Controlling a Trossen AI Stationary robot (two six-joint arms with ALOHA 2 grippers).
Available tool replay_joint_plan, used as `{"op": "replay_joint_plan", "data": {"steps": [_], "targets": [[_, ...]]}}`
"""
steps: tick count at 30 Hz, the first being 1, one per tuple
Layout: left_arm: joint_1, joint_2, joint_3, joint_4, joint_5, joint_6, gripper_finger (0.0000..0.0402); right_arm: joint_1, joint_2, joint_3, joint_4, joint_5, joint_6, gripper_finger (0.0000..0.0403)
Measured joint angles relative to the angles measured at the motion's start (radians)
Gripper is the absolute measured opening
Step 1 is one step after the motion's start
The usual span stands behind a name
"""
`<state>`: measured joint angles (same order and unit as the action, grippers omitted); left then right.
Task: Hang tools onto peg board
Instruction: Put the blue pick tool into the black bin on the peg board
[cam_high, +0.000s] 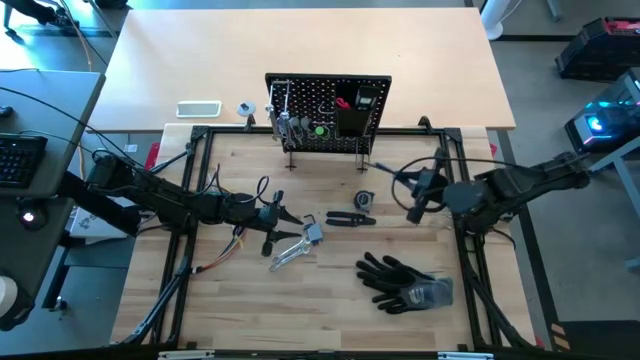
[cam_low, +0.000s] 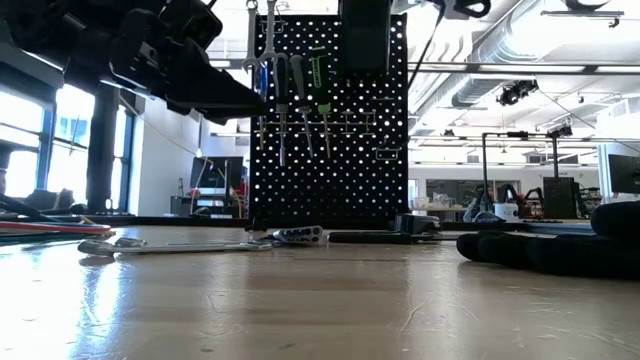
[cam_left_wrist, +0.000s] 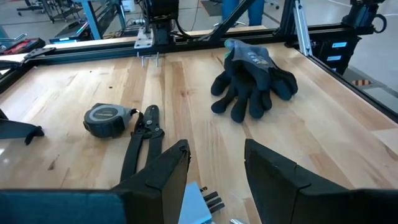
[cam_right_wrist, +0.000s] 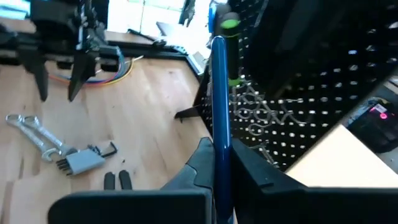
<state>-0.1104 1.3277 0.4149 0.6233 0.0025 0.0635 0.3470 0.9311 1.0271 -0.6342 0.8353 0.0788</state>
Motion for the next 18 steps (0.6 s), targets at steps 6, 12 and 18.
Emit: {"op": "replay_joint_plan", "data": {"steps": [6, 12, 18], "targets": [[0.000, 0.000, 0.000, 0.002, 0.000, 0.000, 0.0149, -0.026, -0.088, 0.000, 0.005, 0.037, 0.000, 0.0014], [0.000, 0.000, 0.000, 0.011, -0.001, 0.001, 0.0149, -0.130, -0.171, -0.037, 0.087, -0.046, -0.028, 0.0014], [0.000, 0.000, 0.000, 0.011, -0.008, 0.000, 0.0149, -0.303, -0.219, -0.105, 0.190, -0.230, -0.035, 0.0014]]}}
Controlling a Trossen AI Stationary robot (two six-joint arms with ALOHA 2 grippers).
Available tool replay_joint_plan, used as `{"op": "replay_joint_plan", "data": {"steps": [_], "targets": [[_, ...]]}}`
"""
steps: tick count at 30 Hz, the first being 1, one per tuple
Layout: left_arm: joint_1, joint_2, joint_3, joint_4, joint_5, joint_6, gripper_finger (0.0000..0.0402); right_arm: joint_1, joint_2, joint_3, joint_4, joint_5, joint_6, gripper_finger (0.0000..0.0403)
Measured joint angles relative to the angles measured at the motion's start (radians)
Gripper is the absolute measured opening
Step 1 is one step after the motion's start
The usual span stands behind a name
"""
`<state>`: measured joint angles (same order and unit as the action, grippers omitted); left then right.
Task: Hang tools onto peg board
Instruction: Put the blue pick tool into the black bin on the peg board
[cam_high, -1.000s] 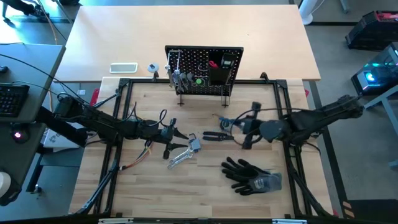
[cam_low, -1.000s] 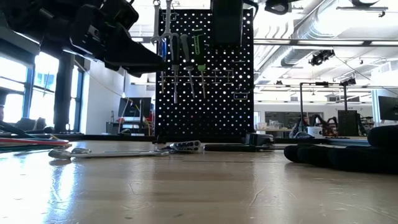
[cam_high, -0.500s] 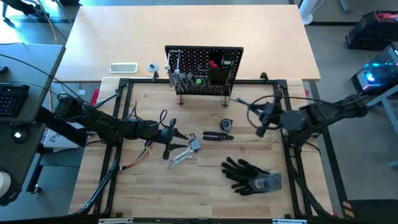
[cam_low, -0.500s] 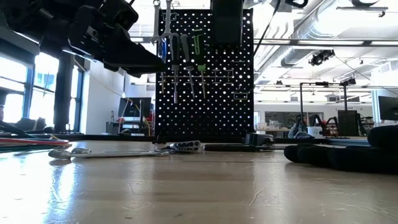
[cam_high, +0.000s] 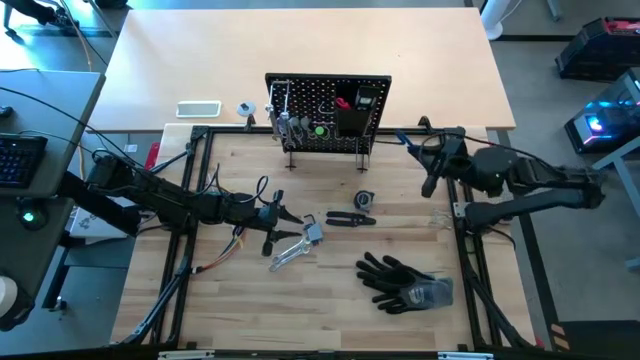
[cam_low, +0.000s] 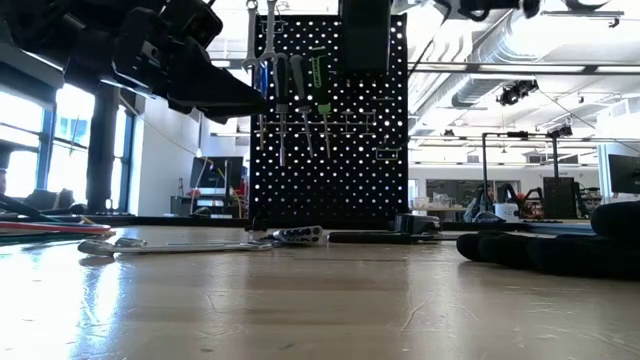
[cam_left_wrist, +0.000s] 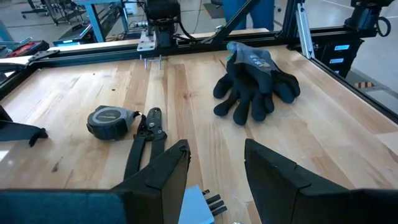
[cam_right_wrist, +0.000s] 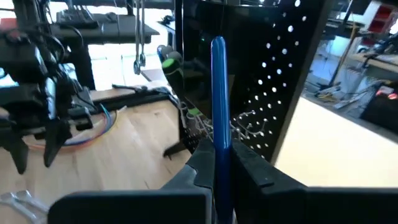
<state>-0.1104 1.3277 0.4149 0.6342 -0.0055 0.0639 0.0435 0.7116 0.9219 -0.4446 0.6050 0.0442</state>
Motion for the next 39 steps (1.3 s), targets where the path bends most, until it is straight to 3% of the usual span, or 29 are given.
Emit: {"op": "replay_joint_plan", "data": {"steps": [7, 12, 18, 30, 39], "targets": [[0.000, 0.000, 0.000, -0.001, -0.001, -0.006, 0.0149, -0.191, 0.002, -0.100, 0.120, -0.310, -0.149, 0.0014], [0.000, 0.000, 0.000, -0.017, -0.002, -0.009, 0.0149, -0.250, 0.000, -0.158, 0.133, -0.380, -0.289, 0.0014], [0.013, 0.000, 0.000, -0.019, -0.003, -0.008, 0.0149, -0.245, 0.011, -0.175, 0.221, -0.464, -0.501, 0.0014], [0.061, 0.000, 0.000, -0.032, -0.003, -0.027, 0.0149, -0.224, 0.166, -0.047, 0.152, -0.463, -0.686, 0.0014], [0.079, 0.000, 0.000, -0.034, -0.003, -0.034, 0.0149, -0.153, 0.336, 0.111, 0.057, -0.328, -0.789, 0.0014]]}}
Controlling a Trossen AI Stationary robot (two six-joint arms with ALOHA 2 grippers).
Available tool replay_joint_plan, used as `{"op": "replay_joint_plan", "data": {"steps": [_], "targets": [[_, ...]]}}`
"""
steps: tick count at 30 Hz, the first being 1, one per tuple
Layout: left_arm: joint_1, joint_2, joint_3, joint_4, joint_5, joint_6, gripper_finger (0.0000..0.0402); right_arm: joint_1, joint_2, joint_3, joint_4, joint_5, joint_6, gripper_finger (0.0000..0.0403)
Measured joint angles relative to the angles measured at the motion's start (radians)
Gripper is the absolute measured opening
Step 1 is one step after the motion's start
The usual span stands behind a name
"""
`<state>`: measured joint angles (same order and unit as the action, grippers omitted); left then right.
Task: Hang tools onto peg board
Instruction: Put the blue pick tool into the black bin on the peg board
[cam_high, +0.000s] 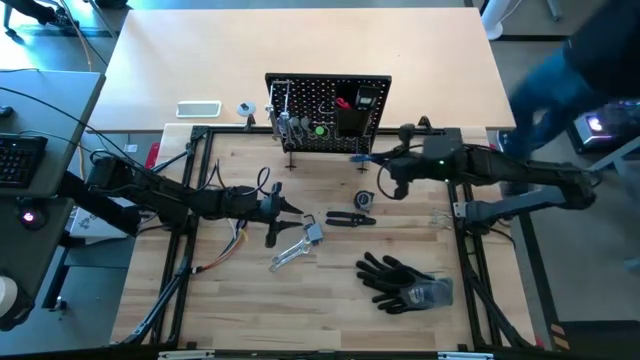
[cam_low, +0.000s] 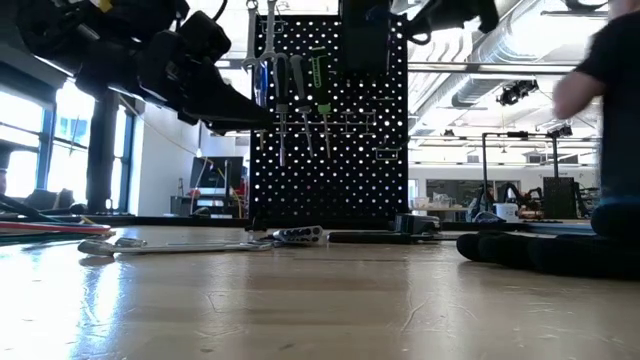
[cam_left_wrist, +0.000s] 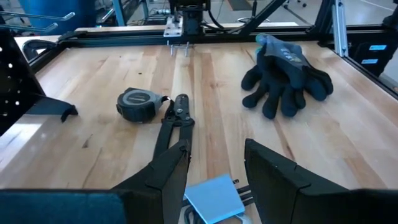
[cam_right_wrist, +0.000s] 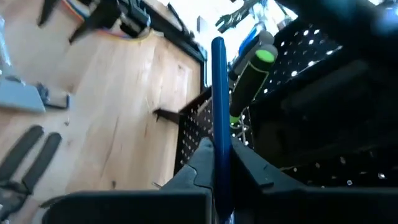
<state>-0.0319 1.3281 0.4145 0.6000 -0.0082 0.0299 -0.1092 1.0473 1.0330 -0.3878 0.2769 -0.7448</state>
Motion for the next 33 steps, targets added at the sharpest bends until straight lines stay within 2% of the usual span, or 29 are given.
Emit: {"op": "replay_joint_plan", "data": {"steps": [8, 17, 20, 23, 26, 31, 32, 33], "targets": [[0.000, 0.000, 0.000, -0.030, 0.000, 0.000, 0.0149, 0.090, 0.074, 0.122, -0.054, 0.045, 0.018, 0.0014], [0.000, 0.000, 0.000, -0.039, 0.001, 0.000, 0.0149, 0.192, 0.087, 0.400, -0.161, 0.063, 0.097, 0.0014], [0.000, 0.000, 0.000, -0.035, 0.001, 0.000, 0.0149, 0.217, 0.123, 0.539, -0.218, 0.067, 0.117, 0.0014], [0.000, 0.000, 0.000, -0.035, 0.001, 0.000, 0.0149, 0.232, 0.181, 0.713, -0.286, 0.118, 0.119, 0.0014], [0.000, 0.000, 0.000, -0.035, 0.001, 0.000, 0.0149, 0.234, 0.254, 0.916, -0.347, 0.158, 0.118, 0.0014], [0.000, 0.000, 0.000, -0.035, 0.001, 0.000, 0.0149, 0.180, 0.399, 1.291, -0.468, 0.160, 0.148, 0.0014], [-0.001, 0.000, 0.000, -0.035, 0.001, 0.000, 0.0149, 0.157, 0.424, 1.329, -0.474, 0.160, 0.167, 0.0014], [-0.001, 0.000, 0.000, -0.036, 0.002, 0.000, 0.0149, 0.135, 0.414, 1.304, -0.422, 0.170, 0.166, 0.0014]]}}
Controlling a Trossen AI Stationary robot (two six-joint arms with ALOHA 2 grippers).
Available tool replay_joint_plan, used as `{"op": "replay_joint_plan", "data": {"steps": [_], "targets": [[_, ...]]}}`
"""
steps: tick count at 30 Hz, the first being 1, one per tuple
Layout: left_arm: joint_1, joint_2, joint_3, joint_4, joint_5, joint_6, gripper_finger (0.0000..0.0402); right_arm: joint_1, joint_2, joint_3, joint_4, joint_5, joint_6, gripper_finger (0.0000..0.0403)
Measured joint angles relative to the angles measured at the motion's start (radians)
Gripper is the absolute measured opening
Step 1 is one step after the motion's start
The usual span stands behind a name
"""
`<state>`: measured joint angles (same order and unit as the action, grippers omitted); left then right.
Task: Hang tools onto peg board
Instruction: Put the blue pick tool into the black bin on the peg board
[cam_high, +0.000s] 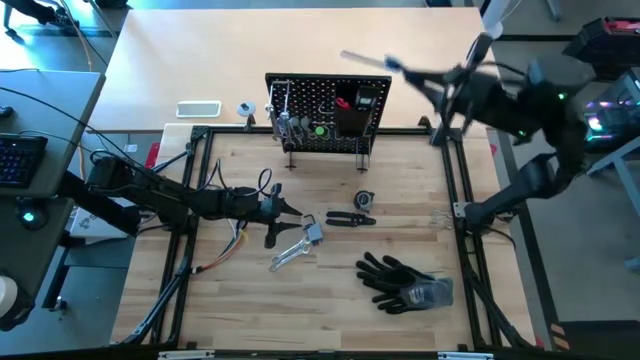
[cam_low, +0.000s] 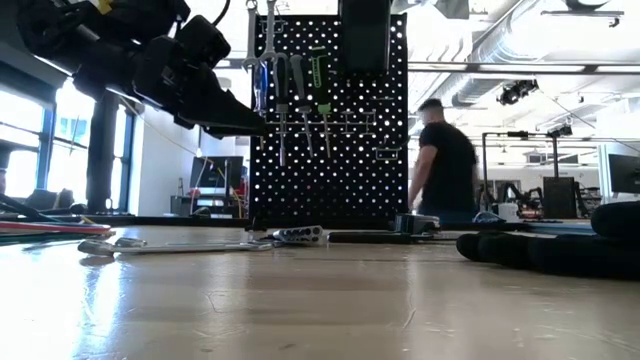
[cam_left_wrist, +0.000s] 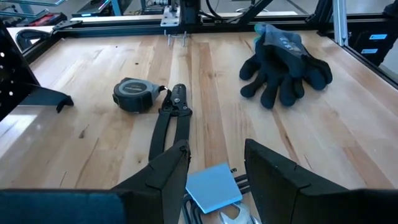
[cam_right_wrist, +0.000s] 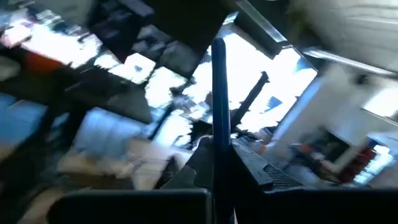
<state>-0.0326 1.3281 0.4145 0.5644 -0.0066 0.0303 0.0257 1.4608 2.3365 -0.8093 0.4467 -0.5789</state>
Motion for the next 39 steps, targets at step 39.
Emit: {"op": "replay_joint_plan", "data": {"steps": [39], "targets": [[-0.001, 0.000, 0.000, -0.014, 0.021, -0.007, 0.0149, -0.574, 0.146, 0.005, -0.402, -0.635, 0.335, 0.0019]]}}
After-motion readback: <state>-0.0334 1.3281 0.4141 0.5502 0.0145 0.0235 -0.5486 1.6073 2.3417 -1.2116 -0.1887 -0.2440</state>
